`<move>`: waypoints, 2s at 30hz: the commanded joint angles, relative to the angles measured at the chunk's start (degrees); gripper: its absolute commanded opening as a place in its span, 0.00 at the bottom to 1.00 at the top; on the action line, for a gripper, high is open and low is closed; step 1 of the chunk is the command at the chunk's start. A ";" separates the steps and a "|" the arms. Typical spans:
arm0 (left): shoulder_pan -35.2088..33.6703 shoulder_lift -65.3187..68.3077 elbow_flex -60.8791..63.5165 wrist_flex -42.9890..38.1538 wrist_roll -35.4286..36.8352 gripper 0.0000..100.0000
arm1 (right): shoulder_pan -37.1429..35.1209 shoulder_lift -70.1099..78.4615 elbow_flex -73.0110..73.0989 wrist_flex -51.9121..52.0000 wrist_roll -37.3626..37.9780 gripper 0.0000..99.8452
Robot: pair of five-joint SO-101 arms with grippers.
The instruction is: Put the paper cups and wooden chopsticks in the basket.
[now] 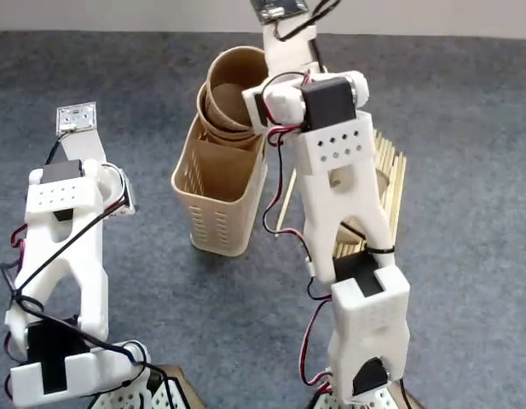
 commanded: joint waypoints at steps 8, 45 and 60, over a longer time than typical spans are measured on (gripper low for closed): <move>0.92 -1.71 -0.22 -0.53 0.09 0.19 | 0.48 -16.92 -0.57 -5.58 1.23 0.52; 2.77 -1.71 1.80 -3.34 0.09 0.19 | 21.93 17.54 -2.51 7.08 -5.19 0.35; 2.68 -1.71 1.71 -3.25 0.09 0.19 | 19.74 -6.46 38.99 7.08 2.90 0.35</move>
